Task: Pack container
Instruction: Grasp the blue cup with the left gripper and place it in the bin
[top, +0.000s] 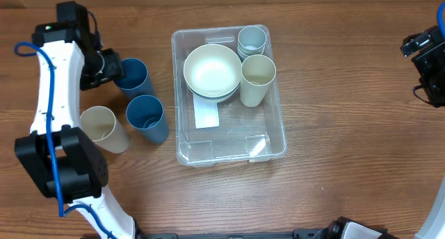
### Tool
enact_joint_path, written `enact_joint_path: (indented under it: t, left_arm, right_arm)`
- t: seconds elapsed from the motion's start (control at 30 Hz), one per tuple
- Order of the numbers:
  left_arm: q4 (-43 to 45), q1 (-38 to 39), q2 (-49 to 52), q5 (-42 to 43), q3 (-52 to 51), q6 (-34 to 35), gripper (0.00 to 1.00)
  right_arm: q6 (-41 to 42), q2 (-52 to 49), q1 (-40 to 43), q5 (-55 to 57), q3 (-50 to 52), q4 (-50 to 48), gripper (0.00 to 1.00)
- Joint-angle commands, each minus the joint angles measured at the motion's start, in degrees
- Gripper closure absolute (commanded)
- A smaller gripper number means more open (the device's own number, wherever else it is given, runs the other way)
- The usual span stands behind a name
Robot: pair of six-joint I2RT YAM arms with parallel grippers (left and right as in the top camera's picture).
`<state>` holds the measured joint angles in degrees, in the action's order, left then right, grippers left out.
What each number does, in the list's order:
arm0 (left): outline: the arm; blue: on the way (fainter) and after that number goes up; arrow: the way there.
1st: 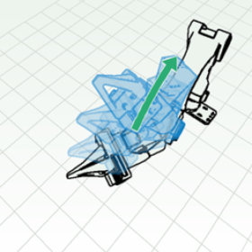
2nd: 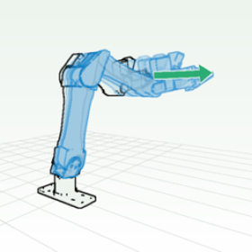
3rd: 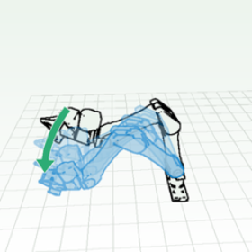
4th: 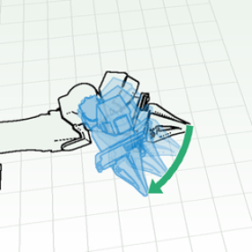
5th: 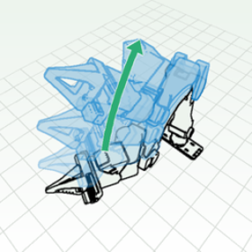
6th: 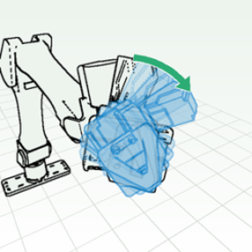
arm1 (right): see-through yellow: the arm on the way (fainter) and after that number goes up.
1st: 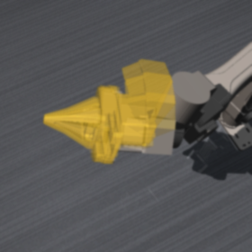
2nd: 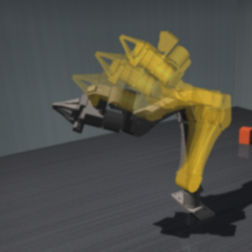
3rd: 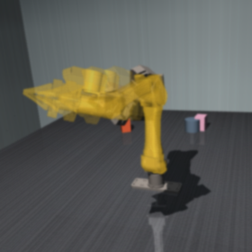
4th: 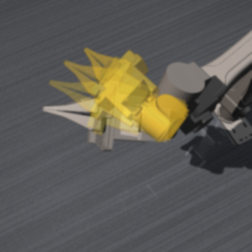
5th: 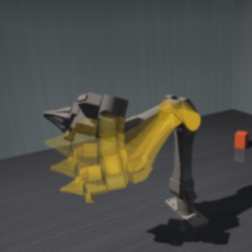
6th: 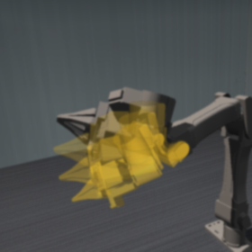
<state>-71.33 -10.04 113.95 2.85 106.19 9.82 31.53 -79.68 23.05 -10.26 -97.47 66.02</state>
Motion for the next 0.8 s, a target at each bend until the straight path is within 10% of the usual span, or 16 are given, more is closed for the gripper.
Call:
enact_joint_path:
  t: [0.0, 0.13, 0.2, 0.47, 0.77]
  left_arm:
    - [0.5, 0.9, 0.3, 1.2, 0.0, -1.7, 0.35]
    - [0.5, 1.0, 0.3, 1.2, 0.0, -1.7, 0.52]
    - [0.7, 1.0, 0.3, 1.0, 0.0, -2.0, 0.96]
    - [-7.1, 3.3, -13.5, -0.2, 18.4, -2.1, 0.96]
    - [-15.4, 35.3, -21.6, -2.5, 16.4, -1.5, 0.96]
  right_arm:
    - [0.2, 0.2, -0.1, 0.1, -0.4, -0.3, 0.00]
    - [0.2, 0.2, -0.1, 0.1, -0.4, -0.3, 0.00]
    - [0.2, 0.2, -0.1, 0.1, -0.4, -0.3, 0.00]
    - [0.2, 0.2, -0.1, 0.1, -0.4, -0.3, 0.00]
    - [0.2, 0.2, -0.1, 0.1, -0.4, -0.3, 0.00]
